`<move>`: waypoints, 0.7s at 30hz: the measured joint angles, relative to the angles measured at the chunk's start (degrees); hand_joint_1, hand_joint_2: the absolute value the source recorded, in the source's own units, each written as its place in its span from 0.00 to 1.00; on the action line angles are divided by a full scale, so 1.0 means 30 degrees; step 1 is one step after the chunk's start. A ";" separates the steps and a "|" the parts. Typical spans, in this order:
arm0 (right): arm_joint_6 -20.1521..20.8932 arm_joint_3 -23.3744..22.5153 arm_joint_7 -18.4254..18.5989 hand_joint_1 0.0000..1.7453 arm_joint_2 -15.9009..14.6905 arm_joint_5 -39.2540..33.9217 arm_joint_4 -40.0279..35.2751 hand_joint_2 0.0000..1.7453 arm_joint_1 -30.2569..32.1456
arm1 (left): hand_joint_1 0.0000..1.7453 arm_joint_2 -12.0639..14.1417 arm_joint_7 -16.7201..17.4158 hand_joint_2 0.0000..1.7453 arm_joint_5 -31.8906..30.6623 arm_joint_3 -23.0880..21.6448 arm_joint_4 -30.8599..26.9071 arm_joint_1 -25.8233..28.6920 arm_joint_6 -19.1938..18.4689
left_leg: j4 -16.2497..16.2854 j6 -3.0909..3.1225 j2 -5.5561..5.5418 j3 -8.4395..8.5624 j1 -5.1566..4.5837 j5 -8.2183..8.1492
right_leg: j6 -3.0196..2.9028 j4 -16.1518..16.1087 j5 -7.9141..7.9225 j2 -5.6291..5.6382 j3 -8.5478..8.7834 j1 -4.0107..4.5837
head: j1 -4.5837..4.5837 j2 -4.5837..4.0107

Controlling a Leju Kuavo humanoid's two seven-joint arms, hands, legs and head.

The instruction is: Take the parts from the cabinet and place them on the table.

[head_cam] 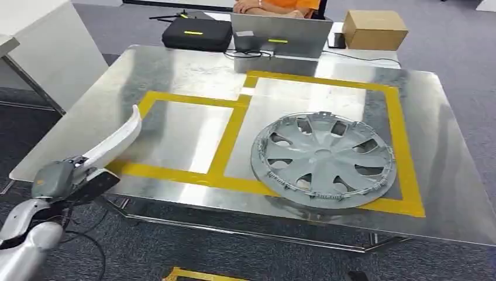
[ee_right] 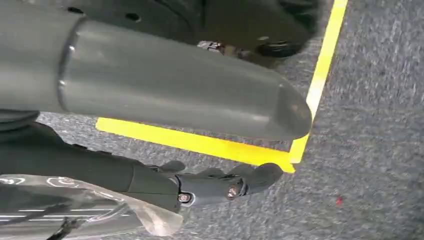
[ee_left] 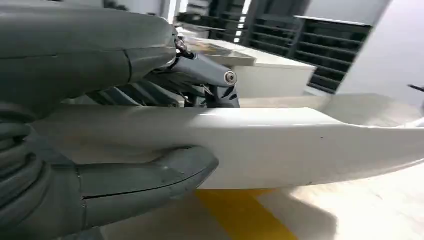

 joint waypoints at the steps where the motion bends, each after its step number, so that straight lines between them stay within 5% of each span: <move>1: 0.0000 0.0051 0.0029 0.00 -0.0029 0.0066 -0.0007 0.00 0.0014 | 1.00 0.0022 0.0044 1.00 -0.0196 -0.0473 0.0299 -0.0234 -0.0146 | 0.0001 0.0010 0.0000 0.0022 -0.0046 -0.0006 | -0.0034 0.0403 0.0137 0.0003 -0.0299 0.0011 | -0.0007 0.0000; 2: 0.0000 0.0087 0.0058 0.00 -0.0095 0.0131 -0.0007 0.00 0.0024 | 1.00 0.0014 0.0087 1.00 -0.0334 -0.0971 0.0602 -0.0458 -0.0204 | 0.0006 0.0029 0.0000 0.0036 -0.0098 -0.0019 | -0.0099 -0.0139 0.0723 0.0001 -0.0154 0.0024 | -0.0007 0.0000; 5: 0.0000 0.0116 0.0123 0.00 -0.0283 0.0226 -0.0007 0.00 0.0019 | 1.00 0.0008 0.0276 1.00 -0.0741 -0.2083 0.1112 -0.1265 -0.0305 | 0.0007 0.0027 0.0001 0.0115 -0.0178 -0.0057 | -0.0573 -0.5069 0.3194 -0.0011 0.2081 0.0198 | -0.0007 0.0000; 6: 0.0000 0.0124 0.0139 0.00 -0.0343 0.0254 -0.0007 0.00 -0.0011 | 1.00 0.0014 0.0284 1.00 -0.0895 -0.2389 0.1289 -0.1528 -0.0335 | 0.0079 -0.0053 0.0007 0.0038 -0.0340 -0.0106 | -0.0660 -0.5561 0.2922 -0.0054 0.2489 0.0237 | -0.0029 0.0000; 9: 0.0022 0.0160 0.0168 0.00 -0.0342 0.0291 -0.0007 0.00 0.0040 | 1.00 -0.0015 0.0328 1.00 -0.1186 -0.3325 0.1674 -0.2001 -0.0488 | 0.0018 -0.0268 0.0011 0.0003 -0.0195 -0.0025 | -0.0634 -0.5643 0.2976 0.0005 0.2473 0.0315 | -0.0014 0.0000; 11: 0.0087 0.0182 0.0175 0.00 -0.0335 0.0327 0.0000 0.00 0.0030 | 1.00 0.0000 0.0400 1.00 -0.1382 -0.3719 0.1841 -0.2283 -0.0546 | 0.0284 -0.0518 0.0011 -0.0044 -0.0203 -0.0313 | -0.0825 -0.5909 0.3157 -0.0023 0.2624 0.0112 | -0.0035 0.0000; 12: 0.0117 0.0204 0.0175 0.00 -0.0335 0.0357 0.0000 0.00 0.0026 | 1.00 0.0066 0.0459 1.00 -0.1471 -0.3900 0.1930 -0.2532 -0.0561 | 0.1003 -0.0674 0.0016 -0.0343 -0.0188 -0.0797 | -0.0884 -0.5924 0.3149 -0.0040 0.2654 0.0080 | -0.0110 0.0000; 14: 0.0146 0.0218 0.0175 0.00 -0.0342 0.0430 0.0000 0.00 0.0004 | 1.00 0.0182 0.0663 1.00 -0.1653 -0.4341 0.2389 -0.2894 -0.0743 | 0.4069 -0.0917 0.0016 -0.1738 -0.0033 -0.2248 | -0.0928 -0.5917 0.3121 -0.0053 0.2684 0.0083 | -0.0117 0.0000; 16: 0.0175 0.0226 0.0175 0.00 -0.0342 0.0473 0.0000 0.00 0.0022 | 1.00 0.0321 0.0670 1.00 -0.1667 -0.4749 0.2783 -0.2943 -0.0874 | 0.6052 -0.1028 0.0016 -0.2733 0.0038 -0.2696 | -0.0945 -0.5892 0.3100 -0.0027 0.2693 0.0082 | -0.0124 0.0000; 18: 0.0204 0.0226 0.0168 0.00 -0.0342 0.0539 0.0000 0.00 0.0043 | 1.00 0.0502 0.0677 1.00 -0.1689 -0.5038 0.3072 -0.3166 -0.1026 | 0.4584 -0.1044 0.0017 -0.2142 0.0098 -0.1411 | -0.0919 -0.5868 0.3053 0.0005 0.2770 0.0079 | -0.0117 0.0000; 20: 0.0248 0.0240 0.0153 0.00 -0.0342 0.0590 0.0000 0.00 0.0038 | 1.00 0.0809 0.0670 1.00 -0.1697 -0.5251 0.3372 -0.3633 -0.1187 | 0.0969 -0.0955 0.0024 -0.0489 0.0102 0.0436 | -0.0794 -0.5820 0.2946 0.0007 0.2903 0.0077 | -0.0124 0.0000; 21: 0.0255 0.0240 0.0138 0.00 -0.0342 0.0598 0.0000 0.00 0.0005 | 1.00 0.0953 0.0677 1.00 -0.1697 -0.5287 0.3603 -0.3835 -0.1208 | 0.0364 -0.0869 0.0015 -0.0110 0.0012 0.0109 | -0.0709 -0.5793 0.2897 0.0016 0.2873 0.0184 | -0.0102 0.0000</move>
